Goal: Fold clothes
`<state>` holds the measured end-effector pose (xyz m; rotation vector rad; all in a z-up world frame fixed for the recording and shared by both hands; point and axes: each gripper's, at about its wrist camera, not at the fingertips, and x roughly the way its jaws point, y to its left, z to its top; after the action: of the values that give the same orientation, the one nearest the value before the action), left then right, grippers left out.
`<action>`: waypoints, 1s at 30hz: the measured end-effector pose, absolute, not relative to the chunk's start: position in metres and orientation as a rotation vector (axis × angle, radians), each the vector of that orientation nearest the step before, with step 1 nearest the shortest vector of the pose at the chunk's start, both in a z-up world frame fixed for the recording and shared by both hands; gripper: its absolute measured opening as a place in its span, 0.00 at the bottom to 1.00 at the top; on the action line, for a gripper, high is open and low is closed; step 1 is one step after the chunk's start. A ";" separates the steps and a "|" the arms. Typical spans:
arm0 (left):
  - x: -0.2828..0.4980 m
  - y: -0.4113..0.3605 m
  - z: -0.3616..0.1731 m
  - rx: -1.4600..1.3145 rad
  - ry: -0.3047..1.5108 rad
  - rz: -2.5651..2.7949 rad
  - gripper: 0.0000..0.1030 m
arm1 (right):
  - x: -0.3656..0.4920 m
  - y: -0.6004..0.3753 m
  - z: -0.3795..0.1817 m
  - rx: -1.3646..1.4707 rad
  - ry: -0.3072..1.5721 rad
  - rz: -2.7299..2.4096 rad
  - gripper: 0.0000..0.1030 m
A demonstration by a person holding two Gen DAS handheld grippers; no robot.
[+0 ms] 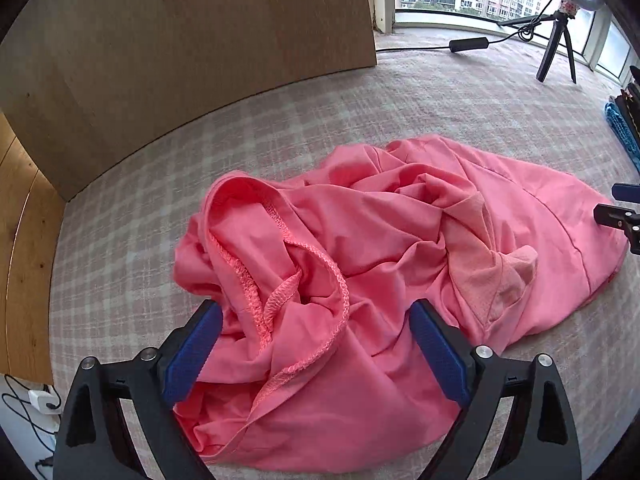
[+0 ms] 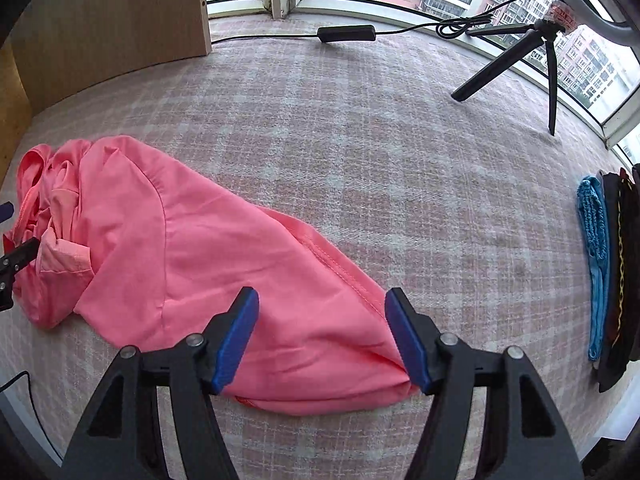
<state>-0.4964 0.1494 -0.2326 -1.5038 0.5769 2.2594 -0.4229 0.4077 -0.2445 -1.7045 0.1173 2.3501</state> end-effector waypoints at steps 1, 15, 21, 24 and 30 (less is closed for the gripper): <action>-0.499 0.149 -0.237 -1.542 0.538 2.234 0.24 | -0.425 0.405 -0.250 -1.726 0.100 2.365 0.63; -0.442 -0.043 -0.135 -1.587 0.321 2.498 0.27 | -0.321 0.451 -0.125 -1.417 0.305 2.633 0.02; -0.397 -0.048 -0.166 -1.690 0.536 2.515 0.32 | -0.295 0.462 -0.165 -1.604 0.111 2.389 0.17; -0.387 -0.028 -0.157 -1.625 0.420 2.450 0.41 | -0.297 0.464 -0.161 -1.578 0.198 2.449 0.38; -0.395 0.073 -0.183 -1.505 0.423 2.162 0.58 | -0.356 0.382 -0.185 -1.718 0.223 2.715 0.60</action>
<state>-0.3945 0.0734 -0.1834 -1.5055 0.4230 2.1616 -0.3558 0.3816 -0.1848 -1.7184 0.2233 2.7151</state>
